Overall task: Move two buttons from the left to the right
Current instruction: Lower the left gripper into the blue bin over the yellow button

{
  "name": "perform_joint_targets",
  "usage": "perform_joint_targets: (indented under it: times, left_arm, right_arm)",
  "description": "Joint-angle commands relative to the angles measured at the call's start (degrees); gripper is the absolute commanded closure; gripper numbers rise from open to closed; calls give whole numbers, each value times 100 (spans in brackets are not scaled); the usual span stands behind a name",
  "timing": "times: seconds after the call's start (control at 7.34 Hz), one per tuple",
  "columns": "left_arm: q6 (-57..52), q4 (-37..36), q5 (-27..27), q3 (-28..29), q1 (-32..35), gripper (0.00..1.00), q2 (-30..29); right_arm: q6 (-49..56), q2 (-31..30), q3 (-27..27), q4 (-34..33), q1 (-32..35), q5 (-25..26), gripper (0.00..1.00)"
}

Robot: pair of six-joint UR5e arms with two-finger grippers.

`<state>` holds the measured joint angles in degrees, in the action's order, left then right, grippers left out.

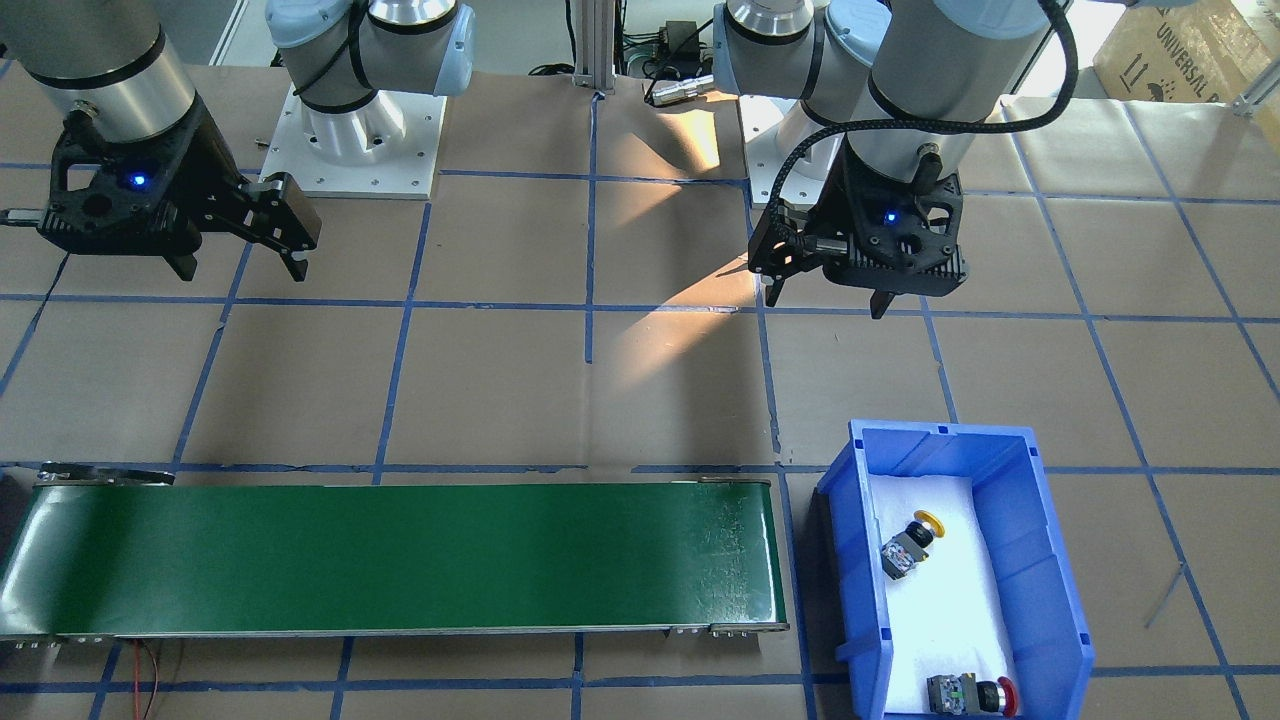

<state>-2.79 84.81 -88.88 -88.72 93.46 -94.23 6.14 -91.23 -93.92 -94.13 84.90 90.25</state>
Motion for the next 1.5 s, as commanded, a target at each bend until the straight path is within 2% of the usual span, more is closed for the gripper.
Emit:
perform_joint_targets:
  times: [0.0,0.27,0.54,0.68,1.09,1.36]
  left_arm:
    - [-11,0,-6,-5,-3,0,-16]
    - [-11,-26,-15,21,-12,0,-42]
    - [330,-246,-120,135,-301,0,-183]
    - [602,-272,-599,187,-467,0,-288]
    - [3073,-351,-604,162,-785,0,-517]
    - [4902,-947,-595,214,-943,0,-972]
  right_arm:
    - [-7,0,-4,0,0,2,0]
    - [-7,-9,-12,0,0,-7,0]
    - [-7,-9,-21,26,0,2,0]
    - [-7,-9,-30,35,0,2,0]
    - [-7,-9,-48,53,0,2,0]
    - [-7,-9,-82,53,0,2,0]
